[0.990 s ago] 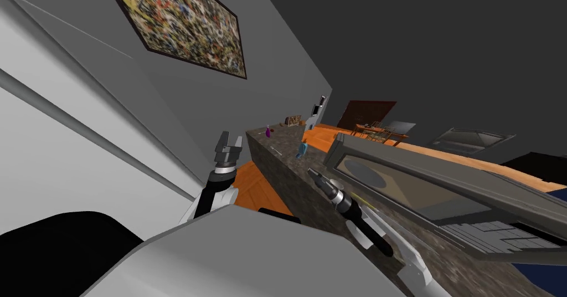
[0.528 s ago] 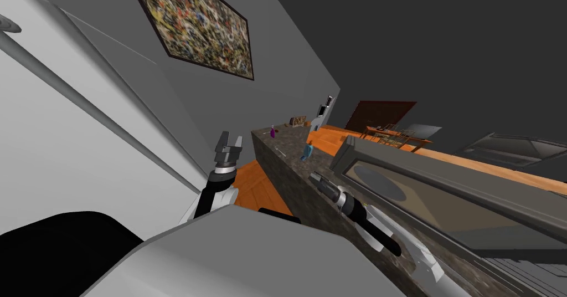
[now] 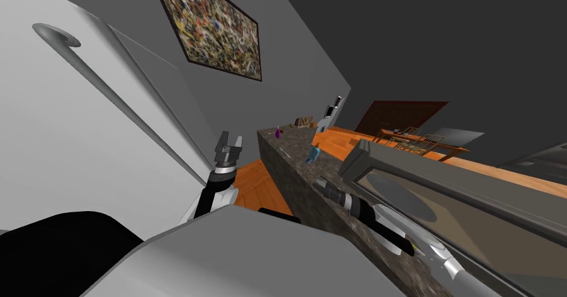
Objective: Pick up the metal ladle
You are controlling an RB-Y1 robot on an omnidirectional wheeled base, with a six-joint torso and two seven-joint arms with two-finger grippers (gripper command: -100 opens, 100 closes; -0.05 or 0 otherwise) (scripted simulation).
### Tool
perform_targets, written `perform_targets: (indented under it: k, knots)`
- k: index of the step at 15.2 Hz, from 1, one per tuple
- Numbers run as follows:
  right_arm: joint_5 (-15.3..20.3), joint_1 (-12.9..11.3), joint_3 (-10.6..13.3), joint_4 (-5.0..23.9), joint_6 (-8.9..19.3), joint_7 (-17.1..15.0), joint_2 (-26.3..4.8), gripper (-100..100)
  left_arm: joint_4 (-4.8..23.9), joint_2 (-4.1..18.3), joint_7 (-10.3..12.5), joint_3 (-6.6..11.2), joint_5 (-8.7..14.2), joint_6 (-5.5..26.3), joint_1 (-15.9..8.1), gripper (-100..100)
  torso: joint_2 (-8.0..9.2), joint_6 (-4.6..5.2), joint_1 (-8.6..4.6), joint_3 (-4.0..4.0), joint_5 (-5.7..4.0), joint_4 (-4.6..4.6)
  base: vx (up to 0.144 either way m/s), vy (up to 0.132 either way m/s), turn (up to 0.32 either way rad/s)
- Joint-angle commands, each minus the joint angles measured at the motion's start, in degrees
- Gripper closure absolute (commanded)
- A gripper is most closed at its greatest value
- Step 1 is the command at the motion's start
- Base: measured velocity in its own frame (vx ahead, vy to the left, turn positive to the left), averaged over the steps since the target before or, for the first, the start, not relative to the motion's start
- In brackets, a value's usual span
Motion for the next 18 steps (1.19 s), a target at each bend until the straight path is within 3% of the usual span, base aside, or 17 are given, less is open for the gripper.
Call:
perform_targets:
  k: [1, 2, 5, 7, 12, 14, 15, 18]
  knots:
    - [0.9, -0.5, 0.9, 1.3, 0.0, -0.2, -2.9, -100, 0.0, 0.0, 0.0, 0.00, 0.0, 0.0, 0.0, 0, 0.00, 0.00, 0.00, 0.00, 0.00, 0.00, 0.020, 0.019, 0.143]
    - [0.9, -0.5, 0.9, 1.3, 0.0, -0.2, -2.9, -100, 0.0, 0.0, 0.0, 0.00, 0.0, 0.0, 0.0, 0, -0.01, -0.01, 0.00, -0.01, 0.00, 0.00, 0.010, 0.009, 0.072]
    - [3.3, -1.9, 3.3, 5.0, -0.4, -0.6, -7.4, -100, 0.0, 0.0, 0.0, 0.00, 0.0, 0.0, 0.0, 0, 0.01, -0.01, -0.02, 0.00, 0.00, 0.00, 0.018, 0.013, 0.199]
    - [3.3, -1.9, 3.3, 5.0, -0.4, -0.6, -8.7, -100, 0.0, 0.0, 0.0, 0.00, 0.0, 0.0, 0.0, 0, -0.02, 0.00, -0.02, -0.01, 0.00, 0.00, 0.016, 0.010, 0.110]
    - [6.8, -3.5, 7.2, 10.2, -1.0, -1.2, -15.3, -100, 0.0, 0.0, 0.0, 0.00, 0.0, 0.0, 0.0, 0, -0.02, 0.00, -0.04, -0.01, -0.01, -0.01, 0.021, 0.006, 0.192]
    - [6.8, -3.5, 7.2, 10.2, -1.0, -1.2, -16.4, -100, 0.0, 0.0, 0.0, 0.00, 0.0, 0.0, 0.0, 0, -0.02, 0.02, -0.04, -0.01, -0.01, 0.00, 0.015, 0.007, 0.072]
    - [7.9, -3.9, 8.5, 11.8, -1.3, -1.4, -18.5, -100, 0.0, 0.0, 0.0, 0.01, 0.0, 0.0, 0.0, 0, 0.03, 0.05, -0.04, 0.02, -0.01, 0.01, 0.017, 0.006, 0.104]
    - [8.9, -4.2, 9.8, 13.3, -1.5, -1.6, -20.8, -100, 0.0, 0.0, 0.0, 0.00, 0.0, 0.0, 0.0, 0, 0.01, -0.02, -0.06, 0.01, 0.00, 0.01, 0.019, -0.002, 0.173]
